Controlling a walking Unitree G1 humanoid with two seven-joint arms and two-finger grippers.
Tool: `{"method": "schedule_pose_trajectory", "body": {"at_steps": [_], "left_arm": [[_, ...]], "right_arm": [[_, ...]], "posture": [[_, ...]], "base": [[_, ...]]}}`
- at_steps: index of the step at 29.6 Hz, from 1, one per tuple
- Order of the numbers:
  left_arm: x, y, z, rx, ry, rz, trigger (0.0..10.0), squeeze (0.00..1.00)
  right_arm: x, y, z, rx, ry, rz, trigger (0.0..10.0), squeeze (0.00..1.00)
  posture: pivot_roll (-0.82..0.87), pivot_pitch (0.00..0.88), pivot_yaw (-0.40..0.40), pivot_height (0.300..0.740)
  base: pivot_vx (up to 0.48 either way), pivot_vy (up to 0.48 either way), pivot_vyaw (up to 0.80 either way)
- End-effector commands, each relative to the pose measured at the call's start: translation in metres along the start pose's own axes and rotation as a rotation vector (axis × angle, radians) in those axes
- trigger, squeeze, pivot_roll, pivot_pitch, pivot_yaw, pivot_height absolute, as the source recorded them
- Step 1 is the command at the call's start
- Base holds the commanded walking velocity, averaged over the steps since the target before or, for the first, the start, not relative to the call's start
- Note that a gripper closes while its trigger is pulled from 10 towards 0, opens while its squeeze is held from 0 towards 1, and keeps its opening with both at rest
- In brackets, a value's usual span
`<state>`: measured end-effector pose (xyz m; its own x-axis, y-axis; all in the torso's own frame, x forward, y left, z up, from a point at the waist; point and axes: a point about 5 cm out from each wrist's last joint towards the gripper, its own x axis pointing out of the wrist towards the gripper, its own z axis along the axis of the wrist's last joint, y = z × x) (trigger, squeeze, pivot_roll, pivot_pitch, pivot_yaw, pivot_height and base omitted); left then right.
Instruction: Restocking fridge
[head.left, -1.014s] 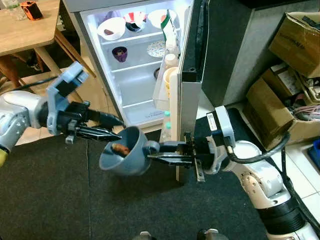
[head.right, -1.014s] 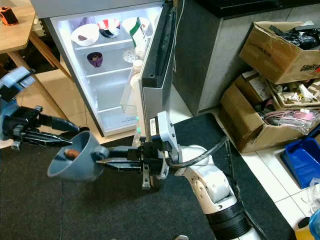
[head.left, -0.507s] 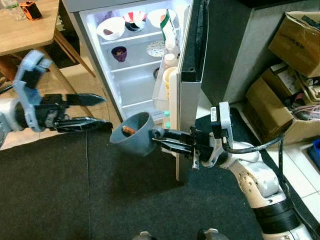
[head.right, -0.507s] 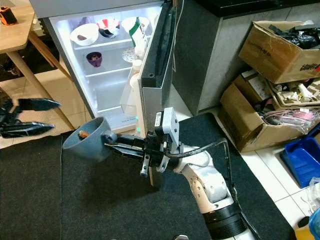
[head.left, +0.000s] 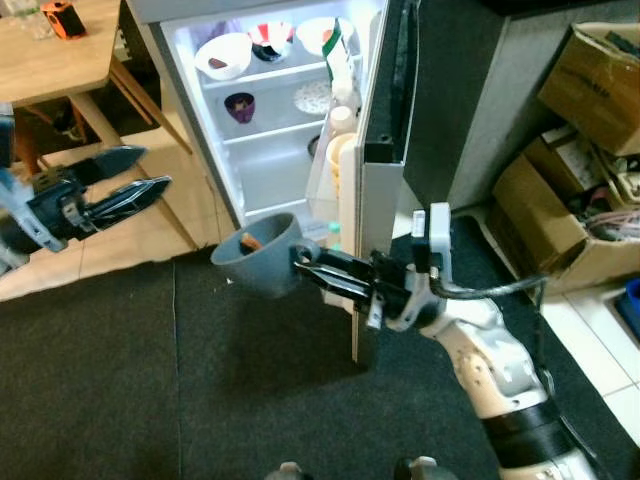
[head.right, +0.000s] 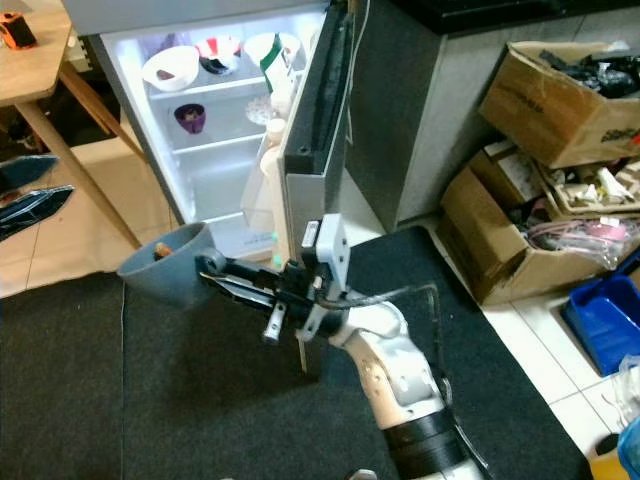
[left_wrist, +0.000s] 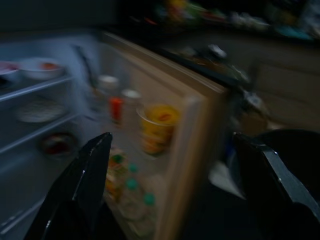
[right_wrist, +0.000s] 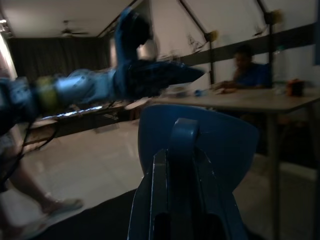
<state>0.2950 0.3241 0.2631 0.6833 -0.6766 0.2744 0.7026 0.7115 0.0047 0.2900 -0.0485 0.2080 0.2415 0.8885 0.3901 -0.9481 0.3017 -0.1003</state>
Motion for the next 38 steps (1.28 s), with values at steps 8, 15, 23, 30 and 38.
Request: {"method": "schedule_pose_trajectory", "body": {"at_steps": [8,15,23,30,38], "left_arm": [[-0.023,0.011,-0.053,-0.056,-0.028,0.352,10.0,1.0],[-0.034,0.004,-0.105,-0.126,0.0,0.562,10.0,1.0],[-0.057,-0.019,-0.174,-0.246,0.174,0.711,10.0,1.0],[-0.083,-0.045,-0.226,-0.297,0.358,0.916,10.0,0.0],[-0.111,-0.066,-0.251,-0.343,0.514,1.017,10.0,0.0]], "right_arm": [[0.029,-0.008,-0.01,-0.038,-0.004,-0.111,0.0,0.0],[0.051,-0.014,-0.01,-0.062,-0.032,-0.168,0.0,0.0],[0.052,-0.033,-0.004,-0.126,-0.039,-0.326,0.0,0.0],[0.027,-0.059,0.0,-0.207,-0.042,-0.512,0.0,0.0],[-0.009,-0.081,0.012,-0.288,-0.032,-0.664,0.0,0.0]], "posture": [[0.01,0.152,0.059,0.74],[0.02,0.158,0.055,0.74],[0.02,0.163,0.062,0.74],[0.02,0.162,0.066,0.74],[0.02,0.162,0.066,0.74]], "base": [[0.0,0.0,0.0],[0.0,0.0,0.0],[0.0,0.0,0.0],[0.0,0.0,0.0],[0.0,0.0,0.0]]}}
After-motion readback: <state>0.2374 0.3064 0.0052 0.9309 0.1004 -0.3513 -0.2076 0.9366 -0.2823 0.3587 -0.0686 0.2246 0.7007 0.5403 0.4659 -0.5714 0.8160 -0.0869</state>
